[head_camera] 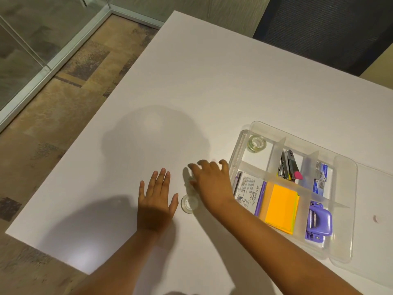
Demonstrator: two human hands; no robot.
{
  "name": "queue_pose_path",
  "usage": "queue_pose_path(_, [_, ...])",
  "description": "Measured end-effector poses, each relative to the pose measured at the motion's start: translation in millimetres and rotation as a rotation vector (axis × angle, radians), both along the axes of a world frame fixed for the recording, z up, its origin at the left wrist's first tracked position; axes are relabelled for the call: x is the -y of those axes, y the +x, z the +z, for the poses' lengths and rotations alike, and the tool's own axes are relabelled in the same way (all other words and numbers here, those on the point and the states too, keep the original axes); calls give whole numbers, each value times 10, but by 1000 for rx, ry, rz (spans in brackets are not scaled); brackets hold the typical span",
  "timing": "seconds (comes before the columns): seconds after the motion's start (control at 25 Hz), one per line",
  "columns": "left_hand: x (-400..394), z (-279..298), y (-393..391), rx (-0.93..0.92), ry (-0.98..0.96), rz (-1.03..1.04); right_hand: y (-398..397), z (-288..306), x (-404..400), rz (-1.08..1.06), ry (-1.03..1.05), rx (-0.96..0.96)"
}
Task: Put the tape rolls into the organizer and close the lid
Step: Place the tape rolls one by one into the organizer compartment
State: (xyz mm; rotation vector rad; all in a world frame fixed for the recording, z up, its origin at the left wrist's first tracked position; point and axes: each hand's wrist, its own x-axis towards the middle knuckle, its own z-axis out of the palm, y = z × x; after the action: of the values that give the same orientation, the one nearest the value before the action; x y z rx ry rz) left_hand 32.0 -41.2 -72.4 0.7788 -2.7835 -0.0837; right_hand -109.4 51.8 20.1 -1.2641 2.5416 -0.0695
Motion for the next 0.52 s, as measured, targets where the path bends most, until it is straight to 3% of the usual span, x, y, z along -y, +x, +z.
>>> queue_pose_path(0.24, [-4, 7, -9, -16, -35, -10, 175, -148, 165, -105, 169, -69])
queue_pose_path(0.52, [2, -13, -3, -19, -36, -15, 146, -78, 228, -171, 90, -14])
